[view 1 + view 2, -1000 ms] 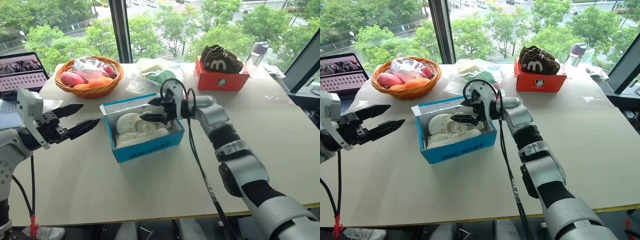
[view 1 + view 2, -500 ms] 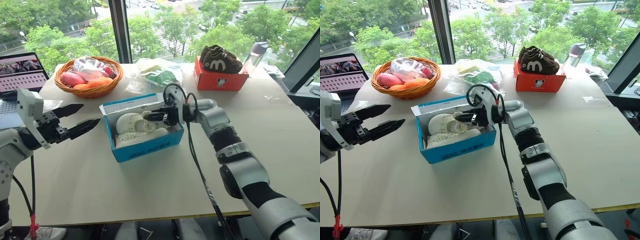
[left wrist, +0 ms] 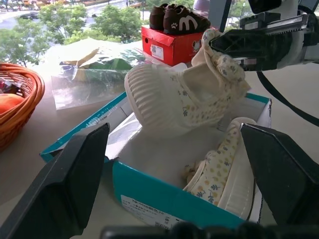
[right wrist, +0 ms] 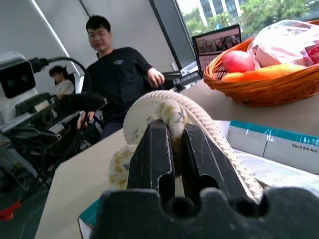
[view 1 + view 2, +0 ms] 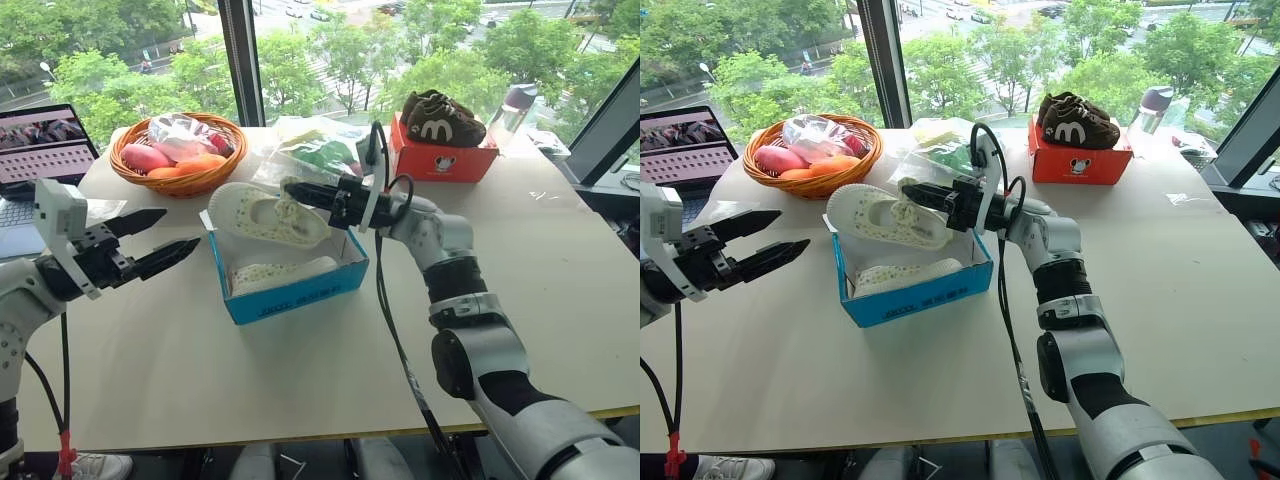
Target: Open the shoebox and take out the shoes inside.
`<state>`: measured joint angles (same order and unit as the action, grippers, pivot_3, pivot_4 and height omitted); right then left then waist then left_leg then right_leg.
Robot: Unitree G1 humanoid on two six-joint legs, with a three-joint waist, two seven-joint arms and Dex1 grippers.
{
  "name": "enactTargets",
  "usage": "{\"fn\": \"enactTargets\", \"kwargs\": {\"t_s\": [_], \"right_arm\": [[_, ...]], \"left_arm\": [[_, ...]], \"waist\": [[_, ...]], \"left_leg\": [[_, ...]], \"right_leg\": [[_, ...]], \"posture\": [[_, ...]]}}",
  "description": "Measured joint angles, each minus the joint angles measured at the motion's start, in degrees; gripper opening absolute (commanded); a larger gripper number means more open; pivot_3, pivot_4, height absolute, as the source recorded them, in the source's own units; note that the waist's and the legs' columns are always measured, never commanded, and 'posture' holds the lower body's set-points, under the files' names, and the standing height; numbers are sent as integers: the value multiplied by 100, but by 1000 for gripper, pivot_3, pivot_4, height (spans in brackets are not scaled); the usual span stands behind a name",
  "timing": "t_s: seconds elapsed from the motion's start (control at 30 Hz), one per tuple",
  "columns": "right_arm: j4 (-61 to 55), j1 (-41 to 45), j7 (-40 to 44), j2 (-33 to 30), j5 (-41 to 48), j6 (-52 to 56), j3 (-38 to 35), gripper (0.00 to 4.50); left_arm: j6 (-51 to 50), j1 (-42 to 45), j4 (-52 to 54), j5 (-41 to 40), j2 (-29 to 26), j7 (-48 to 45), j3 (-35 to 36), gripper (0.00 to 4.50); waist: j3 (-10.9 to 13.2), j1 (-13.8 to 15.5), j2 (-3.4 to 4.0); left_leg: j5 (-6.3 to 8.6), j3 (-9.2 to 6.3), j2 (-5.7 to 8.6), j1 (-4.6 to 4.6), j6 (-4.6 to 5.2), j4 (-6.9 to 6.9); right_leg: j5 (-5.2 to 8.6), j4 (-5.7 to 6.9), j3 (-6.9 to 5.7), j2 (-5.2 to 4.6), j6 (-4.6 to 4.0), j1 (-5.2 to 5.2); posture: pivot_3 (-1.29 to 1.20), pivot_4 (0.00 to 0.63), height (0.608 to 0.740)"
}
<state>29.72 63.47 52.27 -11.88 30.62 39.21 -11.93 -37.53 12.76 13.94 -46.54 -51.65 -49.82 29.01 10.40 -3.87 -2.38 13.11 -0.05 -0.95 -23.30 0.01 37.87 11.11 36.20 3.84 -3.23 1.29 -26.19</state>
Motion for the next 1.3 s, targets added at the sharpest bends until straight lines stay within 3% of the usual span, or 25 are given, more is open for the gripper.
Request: {"fn": "enactTargets", "kwargs": {"t_s": [0.27,0.47,0.63,0.87,1.07,1.13,1.3], "right_arm": [[1373,1044,-1164,-1717,-213,-321,-868,22],[2754,655,-2073,-2001,-469,-160,-1087,22],[2872,452,-2251,-1991,-470,29,-1100,22],[2954,105,-2444,-2246,-813,-133,-980,2433],[3148,333,-2528,-2547,-1260,-965,-779,4450],[2960,626,-2089,-2525,-1357,-1058,-543,4480],[352,371,248,-2209,-1348,-593,1153,4480]], "left_arm": [[12,247,-240,103,-13,-96,-208,4500],[104,343,-404,404,-17,-257,-608,4500],[129,447,-484,495,-17,-350,-672,4500],[138,476,-498,574,-17,-418,-673,4500],[146,506,-530,622,-17,-480,-686,4500],[146,516,-585,634,-17,-485,-696,4500],[171,575,-588,686,-11,-494,-779,4500]], "waist": [[-3,45,-5],[-4,-68,-6],[4,-121,6],[4,-68,6],[4,-64,7],[4,-134,7],[3,-196,7]], "left_leg": [[-1,3,3,-2,0,-1],[-1,14,2,0,1,-1],[-2,13,2,-2,1,-1],[-2,12,8,-7,1,-1],[-2,14,8,0,1,0],[-2,13,5,4,2,0],[-2,1,-20,11,2,0]], "right_leg": [[2,-16,0,1,4,7],[1,-7,16,5,3,3],[0,-7,17,5,5,3],[-1,-15,16,0,12,5],[-2,-10,20,3,13,4],[-3,-6,22,7,12,5],[-4,4,15,31,10,5]], "posture": [[0,150,740],[0,150,740],[0,150,740],[0,150,740],[0,150,740],[0,150,740],[0,150,740]]}}
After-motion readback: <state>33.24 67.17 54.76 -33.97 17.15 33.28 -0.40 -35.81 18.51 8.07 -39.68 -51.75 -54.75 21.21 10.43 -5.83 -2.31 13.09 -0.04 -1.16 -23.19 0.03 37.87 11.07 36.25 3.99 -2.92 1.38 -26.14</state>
